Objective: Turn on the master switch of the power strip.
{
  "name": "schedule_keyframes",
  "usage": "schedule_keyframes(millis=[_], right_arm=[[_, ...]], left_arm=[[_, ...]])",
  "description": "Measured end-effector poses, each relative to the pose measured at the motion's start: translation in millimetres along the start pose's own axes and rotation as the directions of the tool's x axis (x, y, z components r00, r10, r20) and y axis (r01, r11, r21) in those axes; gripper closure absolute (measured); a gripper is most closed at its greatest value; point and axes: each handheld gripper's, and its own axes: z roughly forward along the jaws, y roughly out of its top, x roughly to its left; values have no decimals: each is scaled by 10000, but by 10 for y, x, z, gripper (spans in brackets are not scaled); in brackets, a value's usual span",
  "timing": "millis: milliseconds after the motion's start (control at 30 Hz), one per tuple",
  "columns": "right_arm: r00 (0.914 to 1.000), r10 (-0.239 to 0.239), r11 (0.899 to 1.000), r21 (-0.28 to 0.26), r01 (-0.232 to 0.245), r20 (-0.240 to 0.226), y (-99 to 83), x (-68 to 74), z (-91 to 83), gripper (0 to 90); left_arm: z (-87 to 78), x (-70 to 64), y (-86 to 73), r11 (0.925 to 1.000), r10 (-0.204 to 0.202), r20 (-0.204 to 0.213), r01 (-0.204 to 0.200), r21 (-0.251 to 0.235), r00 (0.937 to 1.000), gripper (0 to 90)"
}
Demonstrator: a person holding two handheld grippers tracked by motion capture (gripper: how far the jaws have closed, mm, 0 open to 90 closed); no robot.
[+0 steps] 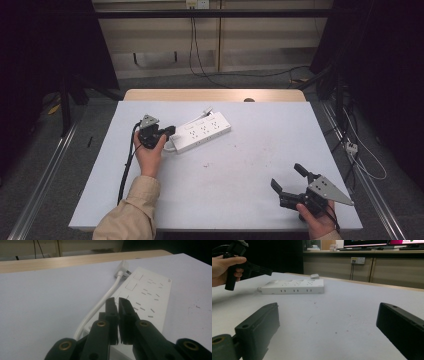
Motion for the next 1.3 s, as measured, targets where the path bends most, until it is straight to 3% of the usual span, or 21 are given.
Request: schedule_keyframes(millis=[167, 333, 467, 700, 1300], right_arm=[[10000, 22, 10000, -21, -21, 7, 1, 6, 1, 42], [10000, 21, 10000, -14, -21, -23, 2, 4, 0, 43], [10000, 2, 10000, -32, -2, -2, 2, 3, -1, 43], [10000, -18, 10000, -28, 18, -32, 3, -3, -5, 43], [10000, 1, 10000, -41, -1, -49, 3, 12, -1, 43]], left_arm=[[-3, 9, 7, 10000, 18, -60, -18, 37, 10000, 869], [7, 5, 19, 9992, 309, 13, -309, 257, 9995, 900], [27, 5, 8, 9995, 124, -10, -124, 284, 9999, 900], [62, -3, -11, 9985, 353, -11, -352, 429, 9994, 900], [109, 0, -51, 9976, 327, -224, -312, 621, 9992, 900]])
